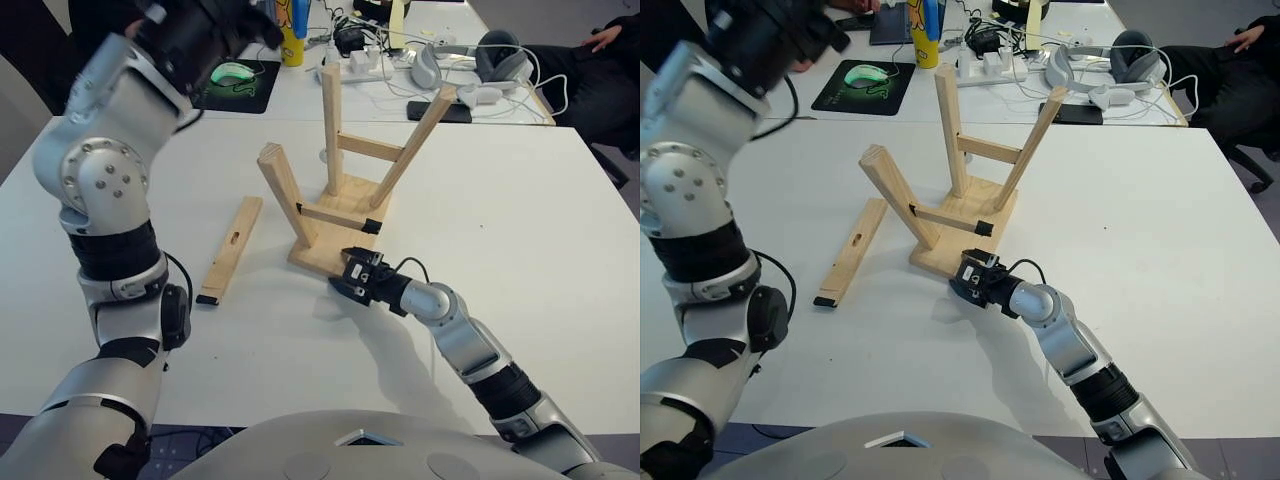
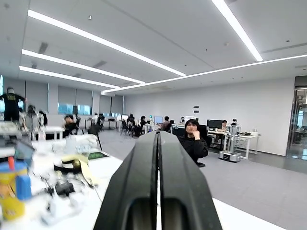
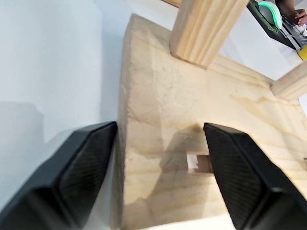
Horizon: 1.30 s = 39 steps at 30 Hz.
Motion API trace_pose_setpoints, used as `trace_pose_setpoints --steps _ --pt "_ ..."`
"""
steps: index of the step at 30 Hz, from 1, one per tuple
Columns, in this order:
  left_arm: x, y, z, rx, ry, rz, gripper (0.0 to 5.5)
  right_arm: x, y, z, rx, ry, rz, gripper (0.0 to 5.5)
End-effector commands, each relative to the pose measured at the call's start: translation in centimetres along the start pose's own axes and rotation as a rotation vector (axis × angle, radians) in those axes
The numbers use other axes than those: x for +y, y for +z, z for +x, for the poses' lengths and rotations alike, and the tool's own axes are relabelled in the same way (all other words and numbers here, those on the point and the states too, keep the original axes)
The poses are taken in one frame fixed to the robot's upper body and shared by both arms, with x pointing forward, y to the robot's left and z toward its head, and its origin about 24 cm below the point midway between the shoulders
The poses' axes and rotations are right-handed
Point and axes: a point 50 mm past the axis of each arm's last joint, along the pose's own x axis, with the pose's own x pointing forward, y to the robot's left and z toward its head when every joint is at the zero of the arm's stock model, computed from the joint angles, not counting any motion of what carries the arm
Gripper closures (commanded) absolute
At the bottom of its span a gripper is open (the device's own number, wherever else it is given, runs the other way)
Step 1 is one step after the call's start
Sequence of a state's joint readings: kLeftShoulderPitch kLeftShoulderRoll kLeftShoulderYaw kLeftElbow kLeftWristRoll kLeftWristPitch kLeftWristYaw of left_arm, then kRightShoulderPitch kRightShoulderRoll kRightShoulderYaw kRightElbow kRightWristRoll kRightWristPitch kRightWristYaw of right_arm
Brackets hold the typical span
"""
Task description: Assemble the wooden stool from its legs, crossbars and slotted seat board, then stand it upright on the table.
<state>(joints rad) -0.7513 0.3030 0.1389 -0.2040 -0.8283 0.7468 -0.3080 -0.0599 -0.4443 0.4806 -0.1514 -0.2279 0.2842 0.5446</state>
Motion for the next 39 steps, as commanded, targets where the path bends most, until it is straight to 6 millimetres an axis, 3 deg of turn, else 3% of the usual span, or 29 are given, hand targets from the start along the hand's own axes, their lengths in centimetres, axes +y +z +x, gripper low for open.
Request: trace_pose_setpoints --steps 1,2,4,11,16,19,21,22,25,28,30,32,36,39 --pt "-0.2 -11.2 -3.2 0.416 0.043 -0.178 5.47 2.6 -4.2 -0.3 0.214 0.090 0.068 2.13" --pt "-0.2 -12.1 -3.8 0.442 0.058 -0.197 5.47 2.7 -4.2 -0.3 0.212 0.095 0.068 2.13" --pt "0.0 -11.2 -3.3 0.371 0.070 -0.196 5.47 2.9 -4.3 -0.3 0.213 0.103 0.070 2.13" --pt "-0.2 -3.2 0.2 0.101 0.022 -0.076 5.47 3.5 -4.9 -0.5 0.234 0.119 0.079 2.13" --pt "-0.2 4.5 0.5 -0.086 0.016 0.025 5.47 3.3 -5.2 -0.5 0.241 0.119 0.079 2.13" --pt "0.1 7.9 0.4 -0.162 0.021 0.084 5.47 3.5 -5.5 -0.6 0.250 0.116 0.083 2.13" --pt "0.2 7.7 0.5 -0.136 0.021 0.080 5.47 3.5 -5.6 -0.6 0.251 0.117 0.084 2.13" --pt "0.2 6.2 0.6 -0.080 0.014 0.064 5.47 3.5 -5.6 -0.6 0.251 0.119 0.083 2.13" --pt "-0.1 -0.1 0.0 0.127 -0.032 -0.044 5.47 3.6 -5.4 -0.4 0.246 0.121 0.078 2.13" --pt "0.5 -7.5 -2.5 0.411 0.003 -0.109 5.47 3.5 -4.9 -0.1 0.227 0.130 0.062 2.13" --pt "1.1 -9.2 -3.6 0.497 0.043 -0.072 5.47 3.6 -4.8 -0.1 0.223 0.139 0.062 2.13" --pt "1.5 -7.6 -3.2 0.437 0.058 -0.016 5.47 3.6 -4.8 -0.2 0.223 0.146 0.060 2.13" --pt "0.9 -1.5 -0.8 0.180 0.023 0.090 5.47 3.5 -5.3 -0.4 0.243 0.145 0.064 2.13" --pt "1.4 2.1 -0.6 -0.004 0.079 0.137 5.19 3.7 -5.5 -0.4 0.250 0.151 0.058 2.13"
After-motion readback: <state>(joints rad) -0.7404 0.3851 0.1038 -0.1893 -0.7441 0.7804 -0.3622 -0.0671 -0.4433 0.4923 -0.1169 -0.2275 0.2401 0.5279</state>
